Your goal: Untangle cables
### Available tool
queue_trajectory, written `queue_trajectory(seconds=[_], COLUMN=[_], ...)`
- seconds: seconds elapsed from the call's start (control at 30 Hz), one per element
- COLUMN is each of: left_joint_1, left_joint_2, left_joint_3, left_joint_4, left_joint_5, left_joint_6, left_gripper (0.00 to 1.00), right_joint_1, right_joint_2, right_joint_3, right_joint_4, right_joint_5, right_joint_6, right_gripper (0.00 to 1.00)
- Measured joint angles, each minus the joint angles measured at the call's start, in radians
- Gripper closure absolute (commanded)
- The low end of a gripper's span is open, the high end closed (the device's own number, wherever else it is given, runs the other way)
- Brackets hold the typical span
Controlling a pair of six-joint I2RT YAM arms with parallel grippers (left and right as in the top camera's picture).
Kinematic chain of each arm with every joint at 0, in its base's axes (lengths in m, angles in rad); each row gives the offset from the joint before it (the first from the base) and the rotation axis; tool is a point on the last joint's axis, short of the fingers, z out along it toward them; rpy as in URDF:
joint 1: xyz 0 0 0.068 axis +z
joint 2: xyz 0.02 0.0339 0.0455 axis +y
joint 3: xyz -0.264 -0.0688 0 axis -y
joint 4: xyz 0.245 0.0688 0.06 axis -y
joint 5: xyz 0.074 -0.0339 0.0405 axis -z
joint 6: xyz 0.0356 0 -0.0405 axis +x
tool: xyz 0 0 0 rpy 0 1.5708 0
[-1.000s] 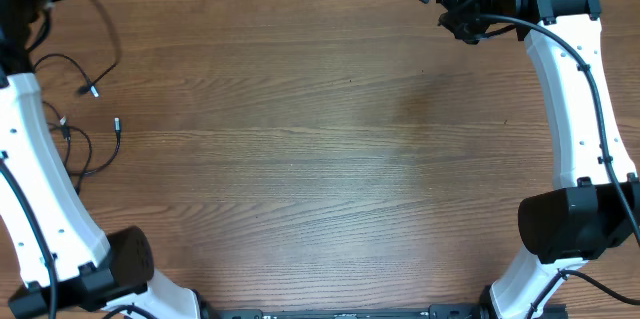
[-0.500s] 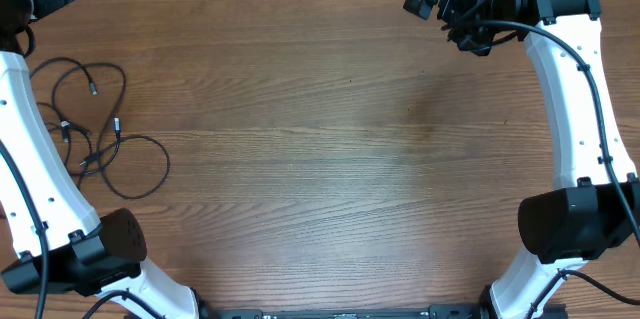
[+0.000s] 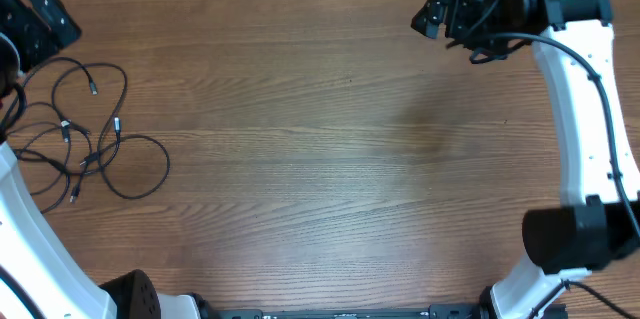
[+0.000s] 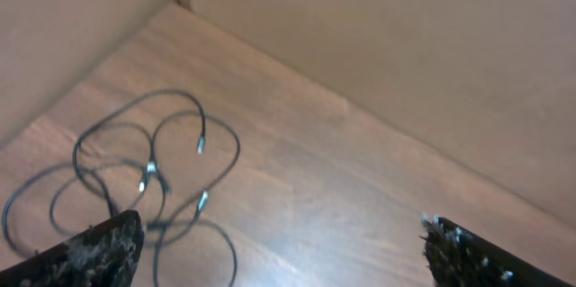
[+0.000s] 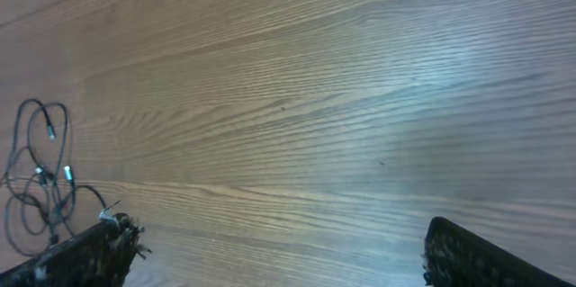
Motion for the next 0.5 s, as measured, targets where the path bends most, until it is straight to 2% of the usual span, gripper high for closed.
queue_trajectory(seconds=[0.3,0.5], left_joint_1=[0.000,0.000], left_joint_2=[0.028,0.030], left_joint_3=[-0.001,-0.001], left_joint_4=[-0.037,-0.037], left_joint_5=[0.008,0.008], left_joint_6=[-0.016,-0.016], left_gripper=[0.00,0.01], right_joint_1=[0.000,0.000], right_joint_2=[-0.318,-0.390], right_joint_3=[0.002,0.004], right_joint_4=[-0.086,-0.148], right_joint_5=[0.051,0.048], right_joint_6=[-0.019,-0.019], right_gripper=[0.00,0.00])
